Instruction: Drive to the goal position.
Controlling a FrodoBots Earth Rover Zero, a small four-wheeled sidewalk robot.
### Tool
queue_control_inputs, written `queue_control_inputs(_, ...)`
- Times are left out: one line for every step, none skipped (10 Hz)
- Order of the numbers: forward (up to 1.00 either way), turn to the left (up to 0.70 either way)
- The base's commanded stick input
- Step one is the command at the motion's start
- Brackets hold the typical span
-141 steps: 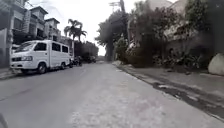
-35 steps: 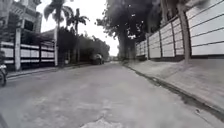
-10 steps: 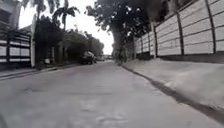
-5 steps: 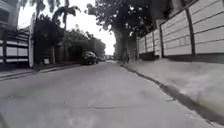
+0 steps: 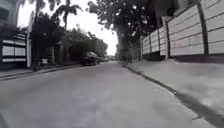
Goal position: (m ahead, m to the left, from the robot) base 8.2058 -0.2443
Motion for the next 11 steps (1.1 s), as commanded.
queue_control_inputs(1.00, 0.00)
queue_control_inputs(1.00, 0.00)
queue_control_inputs(1.00, 0.00)
queue_control_inputs(1.00, 0.00)
queue_control_inputs(1.00, 0.00)
queue_control_inputs(1.00, 0.00)
queue_control_inputs(1.00, 0.00)
queue_control_inputs(1.00, 0.00)
queue_control_inputs(1.00, -0.05)
queue_control_inputs(1.00, -0.40)
queue_control_inputs(1.00, -0.40)
